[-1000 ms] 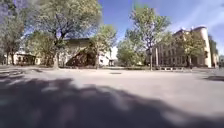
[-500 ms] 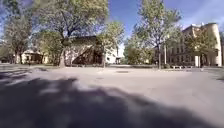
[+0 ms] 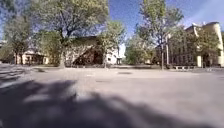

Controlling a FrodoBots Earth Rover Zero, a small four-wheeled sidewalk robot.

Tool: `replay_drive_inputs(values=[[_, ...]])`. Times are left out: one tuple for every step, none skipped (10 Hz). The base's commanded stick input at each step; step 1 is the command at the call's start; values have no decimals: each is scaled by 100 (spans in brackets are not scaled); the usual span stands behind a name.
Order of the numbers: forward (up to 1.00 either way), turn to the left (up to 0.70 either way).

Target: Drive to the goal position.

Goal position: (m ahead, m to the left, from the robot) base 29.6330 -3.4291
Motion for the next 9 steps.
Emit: replay_drive_inputs(values=[[100,0],[100,0],[100,0],[100,0],[100,0],[100,0],[100,-4],[100,-17],[100,-35]])
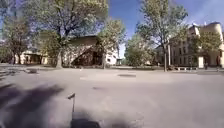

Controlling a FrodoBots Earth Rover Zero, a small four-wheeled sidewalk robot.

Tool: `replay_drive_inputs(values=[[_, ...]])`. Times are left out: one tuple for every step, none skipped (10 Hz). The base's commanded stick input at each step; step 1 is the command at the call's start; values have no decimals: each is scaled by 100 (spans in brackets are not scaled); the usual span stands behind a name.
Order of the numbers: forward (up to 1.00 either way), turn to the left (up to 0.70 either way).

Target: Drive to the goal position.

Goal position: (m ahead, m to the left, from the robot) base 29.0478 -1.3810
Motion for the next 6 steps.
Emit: replay_drive_inputs(values=[[100,-19],[100,0],[100,0],[100,0],[100,0],[100,0]])
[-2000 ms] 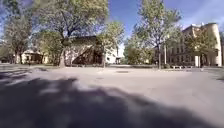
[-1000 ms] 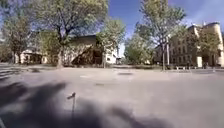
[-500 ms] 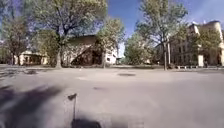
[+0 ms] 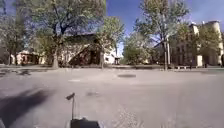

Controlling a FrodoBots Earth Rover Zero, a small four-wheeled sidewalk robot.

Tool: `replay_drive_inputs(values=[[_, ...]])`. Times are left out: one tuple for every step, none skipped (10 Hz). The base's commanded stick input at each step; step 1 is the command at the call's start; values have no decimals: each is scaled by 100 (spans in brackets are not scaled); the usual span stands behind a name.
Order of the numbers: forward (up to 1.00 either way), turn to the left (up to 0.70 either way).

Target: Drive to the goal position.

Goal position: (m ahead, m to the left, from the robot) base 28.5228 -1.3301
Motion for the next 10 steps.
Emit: replay_drive_inputs(values=[[100,0],[100,0],[100,0],[100,0],[100,30],[100,40],[100,25],[100,9],[100,0],[100,0]])
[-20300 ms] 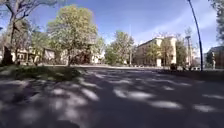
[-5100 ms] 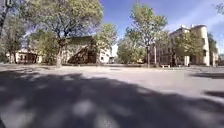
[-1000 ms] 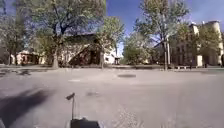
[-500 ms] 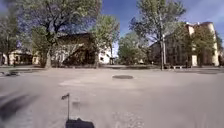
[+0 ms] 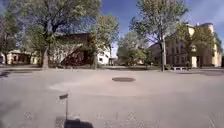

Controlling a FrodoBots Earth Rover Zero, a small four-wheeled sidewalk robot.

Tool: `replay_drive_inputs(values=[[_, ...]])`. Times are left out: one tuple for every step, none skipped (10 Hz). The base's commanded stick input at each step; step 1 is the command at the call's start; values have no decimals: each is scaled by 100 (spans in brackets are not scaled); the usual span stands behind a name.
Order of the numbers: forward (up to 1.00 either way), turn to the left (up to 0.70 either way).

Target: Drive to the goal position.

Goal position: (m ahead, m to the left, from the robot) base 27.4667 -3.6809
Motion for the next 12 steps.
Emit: replay_drive_inputs(values=[[100,0],[100,0],[100,0],[100,38],[100,19],[100,0],[100,0],[100,0],[100,0],[100,0],[100,0],[100,0]])
